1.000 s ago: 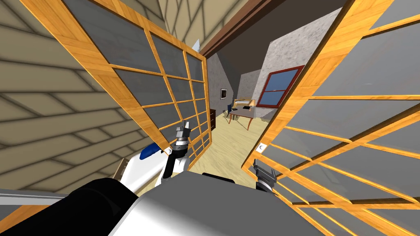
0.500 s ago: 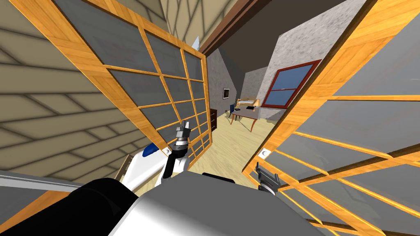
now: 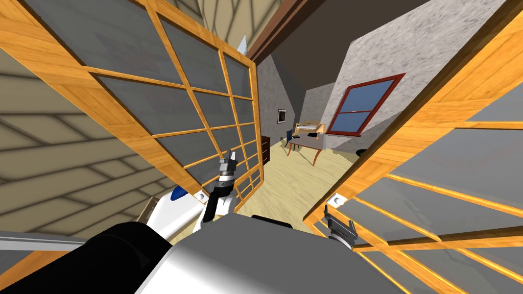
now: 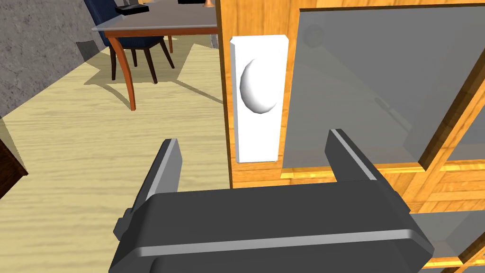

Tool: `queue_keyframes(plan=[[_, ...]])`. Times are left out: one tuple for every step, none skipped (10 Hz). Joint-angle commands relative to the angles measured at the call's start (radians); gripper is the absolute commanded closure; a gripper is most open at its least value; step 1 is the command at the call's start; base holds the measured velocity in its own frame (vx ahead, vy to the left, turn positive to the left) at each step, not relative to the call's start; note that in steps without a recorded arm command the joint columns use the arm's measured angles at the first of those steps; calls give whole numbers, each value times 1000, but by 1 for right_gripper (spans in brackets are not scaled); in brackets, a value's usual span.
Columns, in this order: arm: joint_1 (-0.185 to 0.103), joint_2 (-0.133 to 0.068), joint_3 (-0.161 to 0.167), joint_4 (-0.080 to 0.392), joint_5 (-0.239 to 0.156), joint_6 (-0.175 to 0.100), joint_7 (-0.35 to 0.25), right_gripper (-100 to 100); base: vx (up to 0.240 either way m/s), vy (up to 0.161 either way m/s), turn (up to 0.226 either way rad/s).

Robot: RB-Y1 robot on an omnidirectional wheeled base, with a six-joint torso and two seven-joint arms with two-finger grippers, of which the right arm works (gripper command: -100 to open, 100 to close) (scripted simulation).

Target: Pull the door open

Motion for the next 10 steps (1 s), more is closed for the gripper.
queue_keyframes(plan=[[9, -18, 0, 6, 2, -1, -28, -100, 95, 0, -2], [11, -30, -1, 17, 3, -1, -47, -100, 106, -2, -5], [12, -41, -1, 27, 4, -2, -67, -100, 98, -3, -4], [13, -52, -1, 38, 5, -2, -87, -100, 82, 9, -2], [14, -64, -1, 49, 6, -3, -106, -100, 91, 6, -6], [15, -74, -1, 59, 7, -3, -124, -100, 98, -9, -4], [16, -85, -2, 68, 8, -4, -142, -100, 99, -12, -2], [17, -94, -2, 77, 9, -4, -159, -100, 108, -6, -1], [18, -103, -2, 86, 10, -5, -174, -100, 95, -19, -3], [19, -111, -2, 93, 10, -5, -187, -100, 92, -21, 0]])
